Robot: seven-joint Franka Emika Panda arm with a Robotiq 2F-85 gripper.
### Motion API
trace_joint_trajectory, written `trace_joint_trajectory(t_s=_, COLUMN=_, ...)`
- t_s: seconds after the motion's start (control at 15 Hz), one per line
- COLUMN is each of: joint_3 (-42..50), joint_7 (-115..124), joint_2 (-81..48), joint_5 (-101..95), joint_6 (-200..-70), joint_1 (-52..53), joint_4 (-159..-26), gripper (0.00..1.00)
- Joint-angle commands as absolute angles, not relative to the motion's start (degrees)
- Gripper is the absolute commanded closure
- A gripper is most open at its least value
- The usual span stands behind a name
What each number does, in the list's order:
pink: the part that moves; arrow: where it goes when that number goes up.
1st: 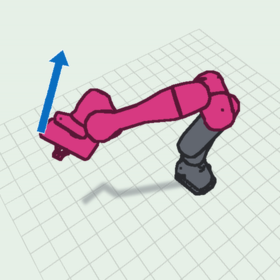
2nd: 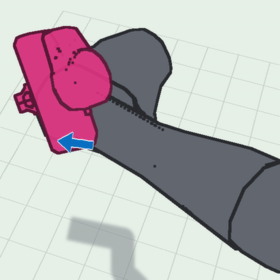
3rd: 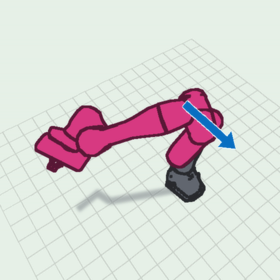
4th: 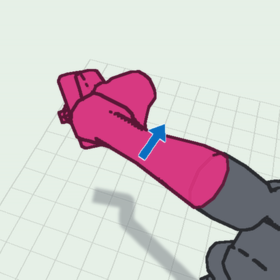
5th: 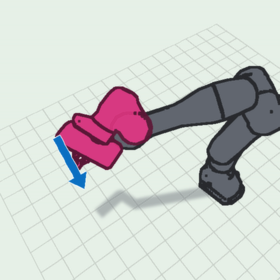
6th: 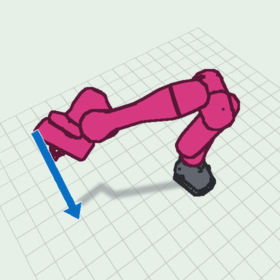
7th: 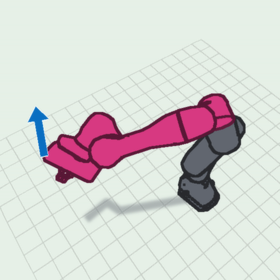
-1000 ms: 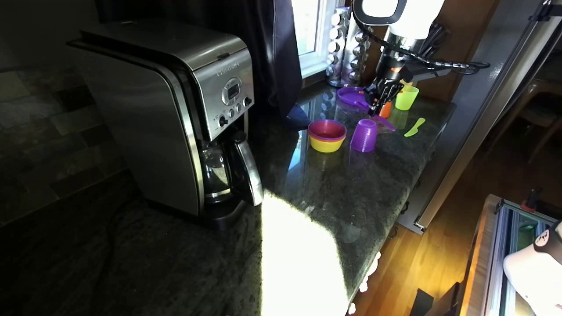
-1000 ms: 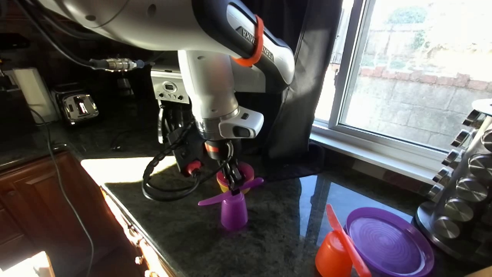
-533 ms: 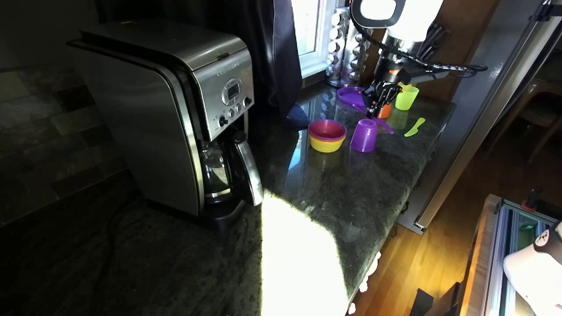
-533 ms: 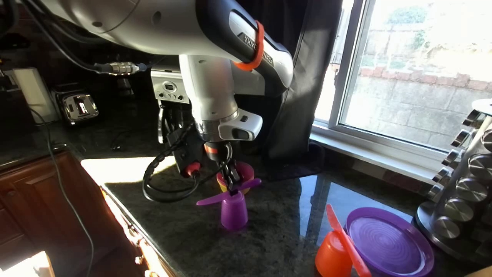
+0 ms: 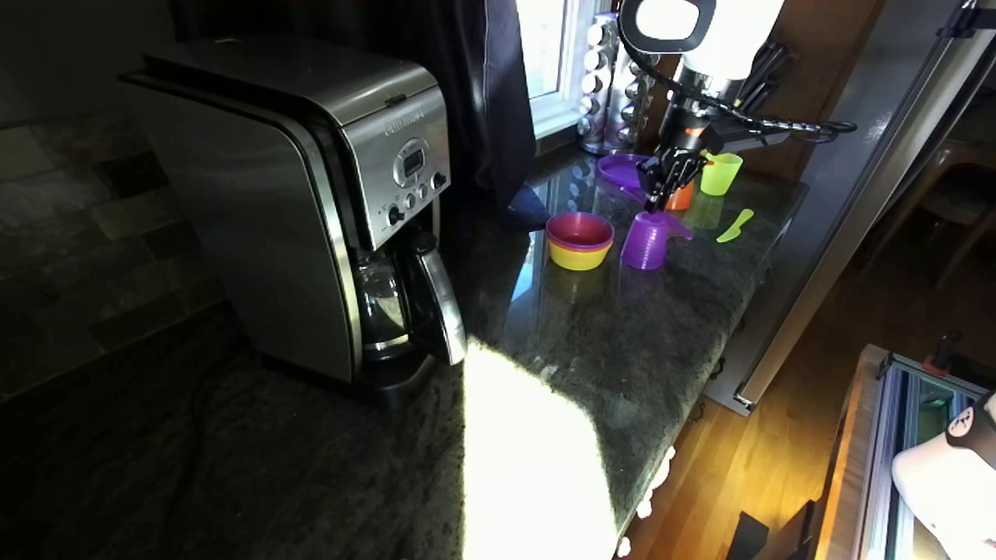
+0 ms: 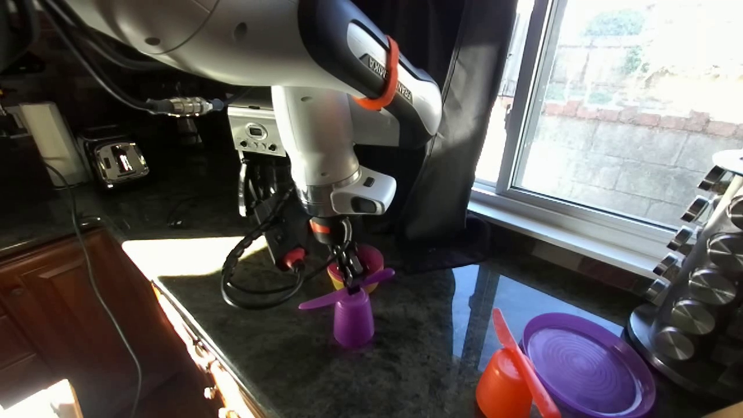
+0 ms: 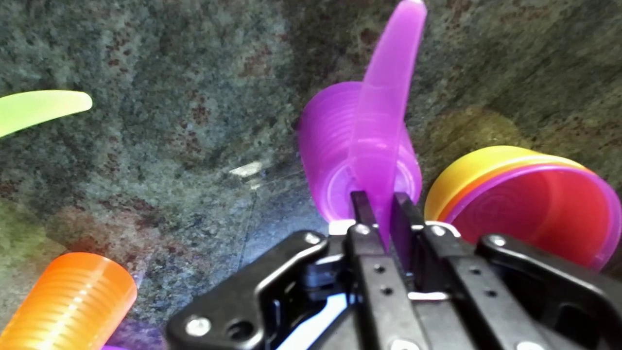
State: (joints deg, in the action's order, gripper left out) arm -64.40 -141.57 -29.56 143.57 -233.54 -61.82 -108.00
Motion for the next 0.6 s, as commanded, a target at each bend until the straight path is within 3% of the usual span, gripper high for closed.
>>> trace_joint_trajectory(t_s=0.0, joint_3=-62.4, joint_7=-142.8, joint_2=-28.9, joint_5=144.2, joint_6=-231.8, joint_1=-60.6, joint_4=-108.0, gripper=0.96)
trace_joint_trajectory(t_s=0.53, joint_3=-60.6, joint_7=-142.5, joint_2=-29.0, joint_5=144.2, joint_6=-231.0, joint_1=-58.7, joint_4=-107.6, gripper=0.96)
